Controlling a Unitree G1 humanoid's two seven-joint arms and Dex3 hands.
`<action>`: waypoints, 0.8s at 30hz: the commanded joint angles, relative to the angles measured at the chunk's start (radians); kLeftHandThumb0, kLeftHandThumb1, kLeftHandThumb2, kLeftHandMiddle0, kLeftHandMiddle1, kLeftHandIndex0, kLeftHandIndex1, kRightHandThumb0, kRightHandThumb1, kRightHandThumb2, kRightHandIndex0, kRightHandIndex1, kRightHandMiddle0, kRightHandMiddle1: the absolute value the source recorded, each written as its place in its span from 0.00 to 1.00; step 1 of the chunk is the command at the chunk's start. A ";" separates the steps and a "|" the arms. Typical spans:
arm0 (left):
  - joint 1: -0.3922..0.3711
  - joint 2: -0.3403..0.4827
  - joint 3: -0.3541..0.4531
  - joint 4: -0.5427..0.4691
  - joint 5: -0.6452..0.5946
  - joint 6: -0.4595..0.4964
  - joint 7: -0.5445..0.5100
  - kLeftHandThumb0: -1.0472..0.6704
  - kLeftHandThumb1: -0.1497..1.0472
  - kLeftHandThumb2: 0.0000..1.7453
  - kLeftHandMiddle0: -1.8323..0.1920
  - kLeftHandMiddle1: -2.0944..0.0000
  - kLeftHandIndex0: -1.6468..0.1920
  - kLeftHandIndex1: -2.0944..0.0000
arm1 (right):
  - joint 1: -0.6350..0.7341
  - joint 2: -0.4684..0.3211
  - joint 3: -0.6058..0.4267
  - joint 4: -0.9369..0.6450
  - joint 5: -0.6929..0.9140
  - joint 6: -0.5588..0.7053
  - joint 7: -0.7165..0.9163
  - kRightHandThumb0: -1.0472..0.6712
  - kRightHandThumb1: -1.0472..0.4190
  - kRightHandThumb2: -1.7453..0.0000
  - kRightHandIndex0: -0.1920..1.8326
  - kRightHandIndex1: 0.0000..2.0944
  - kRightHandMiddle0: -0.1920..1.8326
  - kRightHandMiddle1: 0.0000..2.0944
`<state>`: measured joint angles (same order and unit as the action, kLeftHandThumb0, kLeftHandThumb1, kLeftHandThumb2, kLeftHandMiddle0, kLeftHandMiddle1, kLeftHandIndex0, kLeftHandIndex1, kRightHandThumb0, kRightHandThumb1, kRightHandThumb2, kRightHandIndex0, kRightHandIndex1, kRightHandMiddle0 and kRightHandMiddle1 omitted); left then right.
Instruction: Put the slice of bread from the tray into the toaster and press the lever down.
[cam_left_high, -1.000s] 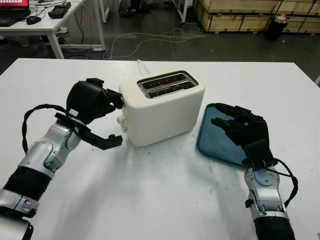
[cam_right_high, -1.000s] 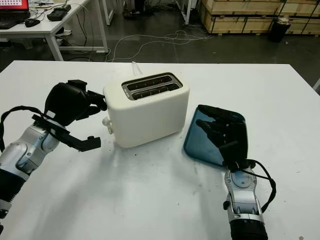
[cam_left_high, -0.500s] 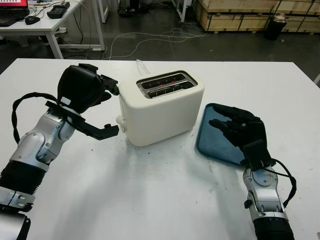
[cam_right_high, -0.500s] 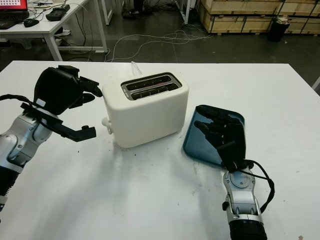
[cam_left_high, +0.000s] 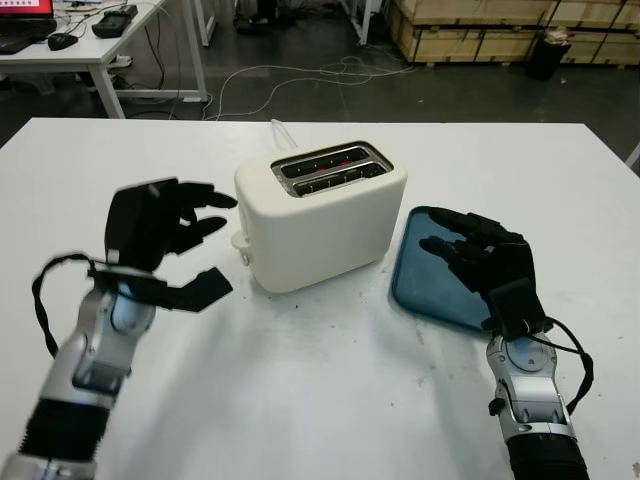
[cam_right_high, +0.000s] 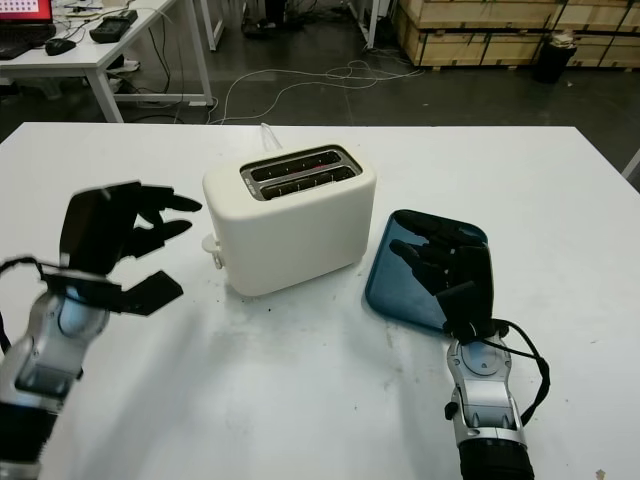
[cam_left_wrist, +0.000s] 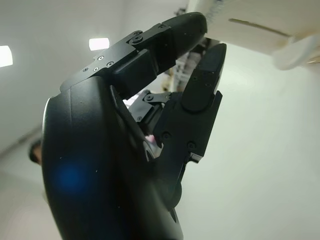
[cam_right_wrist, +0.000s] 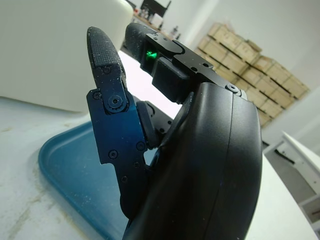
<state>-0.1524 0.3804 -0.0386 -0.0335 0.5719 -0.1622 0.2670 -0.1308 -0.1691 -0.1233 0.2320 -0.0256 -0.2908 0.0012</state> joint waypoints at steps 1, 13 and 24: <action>0.027 -0.029 0.006 -0.028 -0.007 0.021 0.009 0.39 0.89 0.01 0.57 0.48 0.38 0.96 | -0.031 0.006 -0.004 0.018 0.002 -0.024 -0.011 0.27 0.09 0.98 0.67 0.00 0.59 0.00; 0.116 -0.121 0.025 -0.117 -0.054 0.111 -0.044 0.29 0.89 0.05 0.65 0.53 0.45 1.00 | -0.152 -0.025 -0.024 0.141 0.053 -0.032 0.051 0.27 0.09 0.98 0.56 0.00 0.53 0.00; 0.057 -0.049 0.087 -0.196 -0.087 0.167 -0.178 0.19 0.89 0.18 0.68 0.54 0.48 1.00 | -0.329 -0.120 -0.014 0.258 0.035 -0.020 0.141 0.21 0.09 0.99 0.55 0.01 0.51 0.00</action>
<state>-0.0663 0.3062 0.0328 -0.2173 0.4952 -0.0012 0.1058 -0.4235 -0.2601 -0.1364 0.4747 0.0190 -0.3056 0.1323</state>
